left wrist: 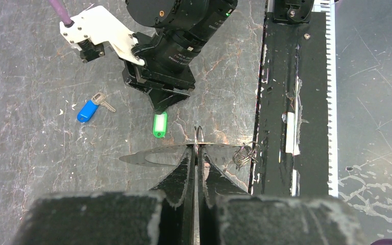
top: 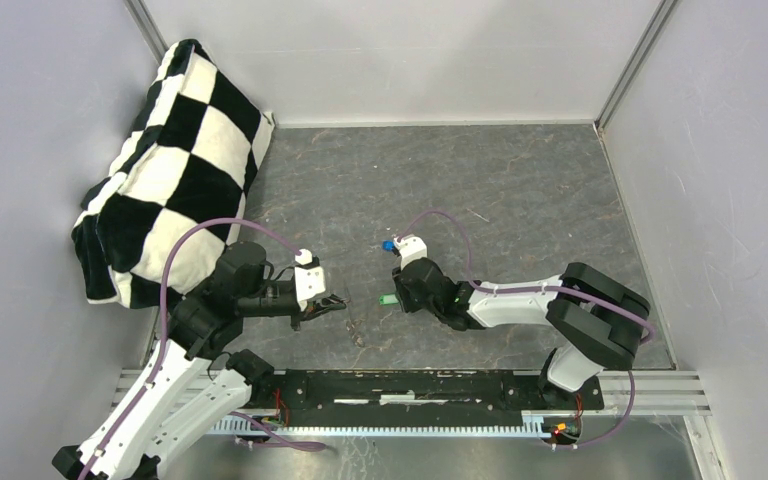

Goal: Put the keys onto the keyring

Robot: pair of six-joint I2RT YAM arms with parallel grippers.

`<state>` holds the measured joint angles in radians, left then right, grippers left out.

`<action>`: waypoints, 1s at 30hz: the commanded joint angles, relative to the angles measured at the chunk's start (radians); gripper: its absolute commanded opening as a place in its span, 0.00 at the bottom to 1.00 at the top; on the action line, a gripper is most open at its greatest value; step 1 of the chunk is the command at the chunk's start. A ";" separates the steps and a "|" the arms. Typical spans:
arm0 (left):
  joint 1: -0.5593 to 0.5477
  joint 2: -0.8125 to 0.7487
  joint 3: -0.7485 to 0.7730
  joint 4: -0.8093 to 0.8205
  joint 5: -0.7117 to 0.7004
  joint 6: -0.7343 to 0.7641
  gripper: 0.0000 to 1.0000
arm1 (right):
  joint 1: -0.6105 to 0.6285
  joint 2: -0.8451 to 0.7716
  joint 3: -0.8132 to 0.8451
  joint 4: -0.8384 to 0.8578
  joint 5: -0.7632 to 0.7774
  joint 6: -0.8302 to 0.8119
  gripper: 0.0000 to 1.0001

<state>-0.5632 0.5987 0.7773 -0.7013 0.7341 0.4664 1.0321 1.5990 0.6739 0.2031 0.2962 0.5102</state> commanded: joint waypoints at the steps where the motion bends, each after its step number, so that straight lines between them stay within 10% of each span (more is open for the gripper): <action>1: -0.003 -0.011 0.037 0.036 0.007 -0.019 0.02 | -0.008 0.007 0.003 0.060 -0.008 -0.037 0.30; 12: -0.003 -0.011 0.043 0.037 0.005 -0.023 0.02 | -0.018 0.017 -0.010 0.066 -0.019 -0.042 0.22; 19: -0.003 -0.009 0.042 0.037 -0.001 -0.028 0.02 | -0.019 -0.018 -0.031 0.089 -0.037 -0.053 0.00; 30: -0.003 -0.007 0.031 0.053 -0.009 -0.054 0.02 | -0.021 -0.246 -0.199 0.259 -0.114 -0.161 0.00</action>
<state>-0.5632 0.5968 0.7773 -0.7010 0.7307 0.4587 1.0176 1.4105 0.5133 0.3668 0.2165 0.3954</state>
